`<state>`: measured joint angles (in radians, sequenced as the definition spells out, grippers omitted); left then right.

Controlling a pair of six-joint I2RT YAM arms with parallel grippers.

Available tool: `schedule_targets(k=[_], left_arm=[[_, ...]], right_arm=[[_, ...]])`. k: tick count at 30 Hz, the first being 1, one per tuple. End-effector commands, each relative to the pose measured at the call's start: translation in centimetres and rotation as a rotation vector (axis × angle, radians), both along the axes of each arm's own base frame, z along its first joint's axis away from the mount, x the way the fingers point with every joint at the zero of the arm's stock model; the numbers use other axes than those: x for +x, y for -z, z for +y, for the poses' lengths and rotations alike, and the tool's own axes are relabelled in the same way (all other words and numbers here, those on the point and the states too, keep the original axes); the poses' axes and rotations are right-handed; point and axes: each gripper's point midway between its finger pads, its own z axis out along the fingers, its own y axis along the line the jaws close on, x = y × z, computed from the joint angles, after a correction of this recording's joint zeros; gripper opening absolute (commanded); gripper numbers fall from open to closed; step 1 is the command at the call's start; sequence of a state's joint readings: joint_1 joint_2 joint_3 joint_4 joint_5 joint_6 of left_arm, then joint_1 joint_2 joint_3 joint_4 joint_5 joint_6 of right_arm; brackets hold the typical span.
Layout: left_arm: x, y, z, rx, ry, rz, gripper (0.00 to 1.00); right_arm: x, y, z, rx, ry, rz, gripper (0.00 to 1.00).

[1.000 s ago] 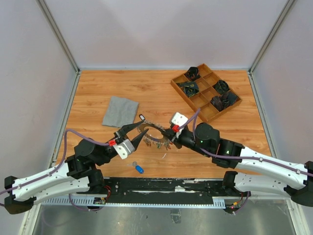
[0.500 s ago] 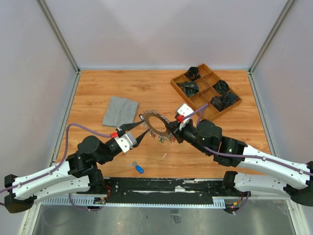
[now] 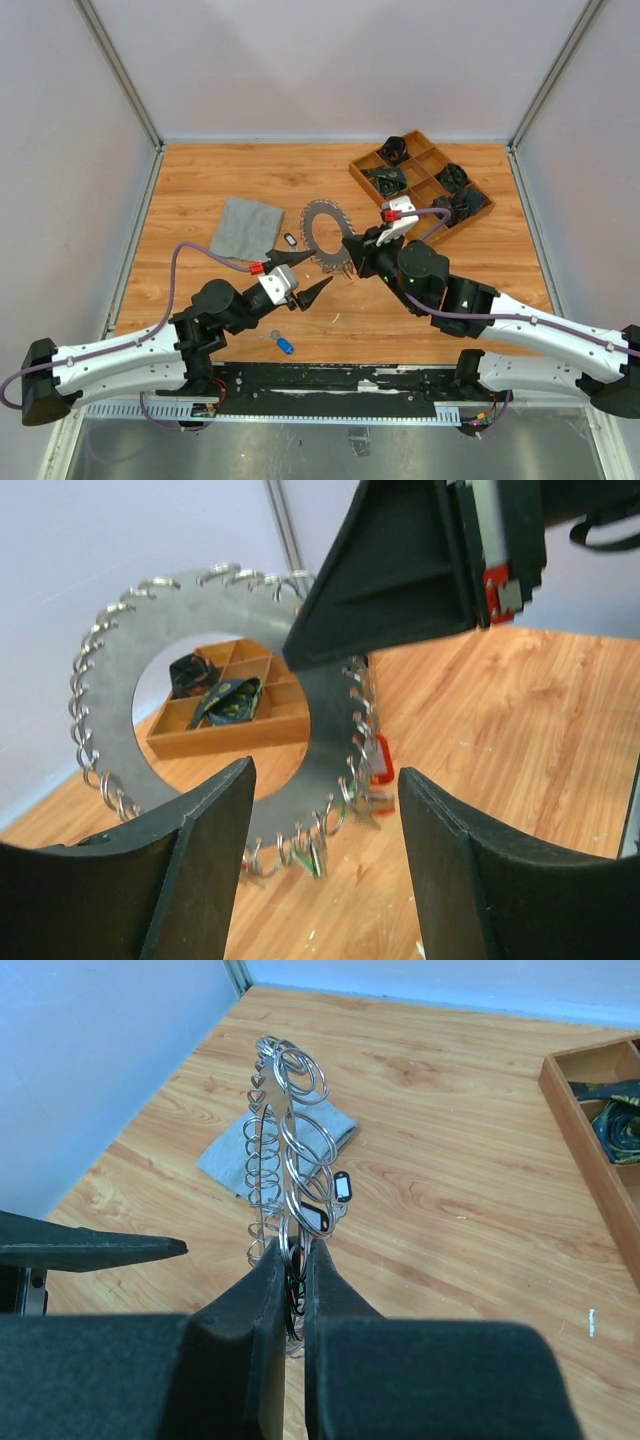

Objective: Put the keys on the keyring

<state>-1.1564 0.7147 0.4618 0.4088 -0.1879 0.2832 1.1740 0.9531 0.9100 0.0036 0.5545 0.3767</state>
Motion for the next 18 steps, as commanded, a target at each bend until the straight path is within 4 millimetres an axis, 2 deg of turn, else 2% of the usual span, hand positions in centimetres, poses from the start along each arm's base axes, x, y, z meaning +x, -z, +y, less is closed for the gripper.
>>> schedule_targets(k=[1,7,18], left_arm=[[-0.1,-3.3,-0.9,-0.113,0.019,-0.043,0.66],[0.2,-3.0,-2.3,-0.11,0.03,-0.014,0.71],[1.8,-2.5,-3.3,-0.116,-0.035,0.065,0.74]], right_arm=[[0.4,-2.6,0.4,0.164,0.05,0.017,0.0],[0.3,-2.4,1.1,0.179,0.033,0.033,0.01],[0.3,-2.1,1.8,0.199,0.022,0.052,0.01]])
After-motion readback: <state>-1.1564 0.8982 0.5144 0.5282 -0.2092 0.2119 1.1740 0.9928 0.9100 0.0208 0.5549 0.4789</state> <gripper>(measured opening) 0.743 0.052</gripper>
